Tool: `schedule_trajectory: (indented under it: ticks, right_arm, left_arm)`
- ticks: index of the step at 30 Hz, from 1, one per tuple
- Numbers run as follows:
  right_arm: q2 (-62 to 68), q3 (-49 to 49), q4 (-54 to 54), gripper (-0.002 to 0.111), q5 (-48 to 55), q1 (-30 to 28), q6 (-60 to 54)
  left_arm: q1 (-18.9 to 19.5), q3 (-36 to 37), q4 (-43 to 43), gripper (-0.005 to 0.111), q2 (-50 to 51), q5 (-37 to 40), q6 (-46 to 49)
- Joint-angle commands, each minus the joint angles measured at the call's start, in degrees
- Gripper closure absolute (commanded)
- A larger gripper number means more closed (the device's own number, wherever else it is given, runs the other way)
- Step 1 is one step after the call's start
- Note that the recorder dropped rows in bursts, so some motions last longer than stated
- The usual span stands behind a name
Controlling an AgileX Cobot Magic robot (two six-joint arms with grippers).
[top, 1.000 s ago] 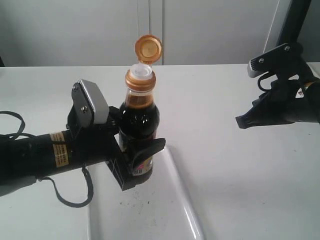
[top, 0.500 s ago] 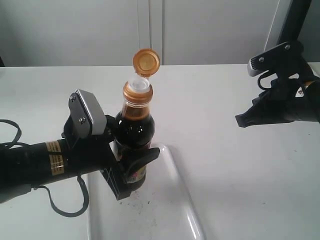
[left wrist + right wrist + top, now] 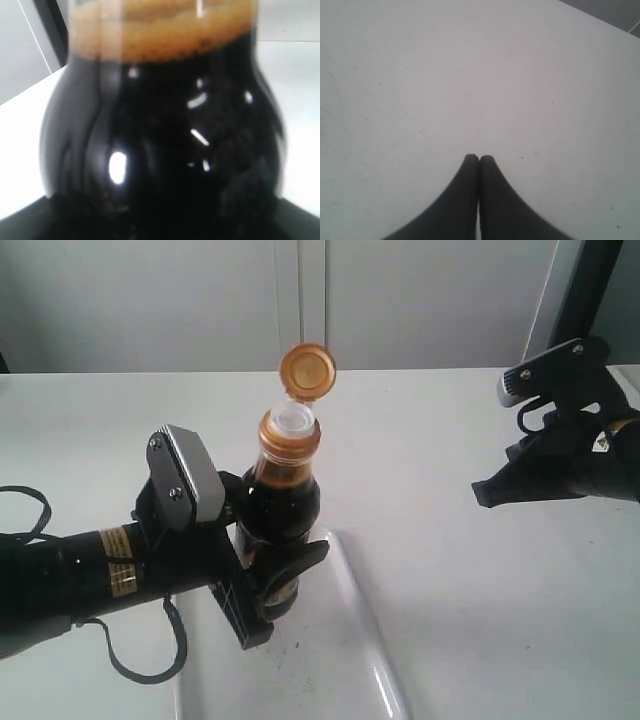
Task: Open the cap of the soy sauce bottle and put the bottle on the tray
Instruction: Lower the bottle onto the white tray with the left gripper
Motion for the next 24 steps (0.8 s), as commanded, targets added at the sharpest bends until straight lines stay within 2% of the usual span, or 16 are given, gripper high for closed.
schedule_trajectory:
  ticks: [1,15,24]
  right_arm:
    - [-0.07,0.22,0.37,0.108,-1.11,-0.40,0.43]
    - [-0.07,0.22,0.37,0.108,-1.11,-0.40,0.43]
    - [-0.07,0.83,0.37,0.108,-1.45,-0.40,0.43]
  left_arm:
    - [-0.34,-0.25,-2.06,0.107,-0.49,-5.41,0.23]
    - [-0.34,-0.25,-3.58,0.107,7.62,-5.41,3.92]
    - [-0.24,2.05,-1.97,0.107,7.67,-5.41,5.16]
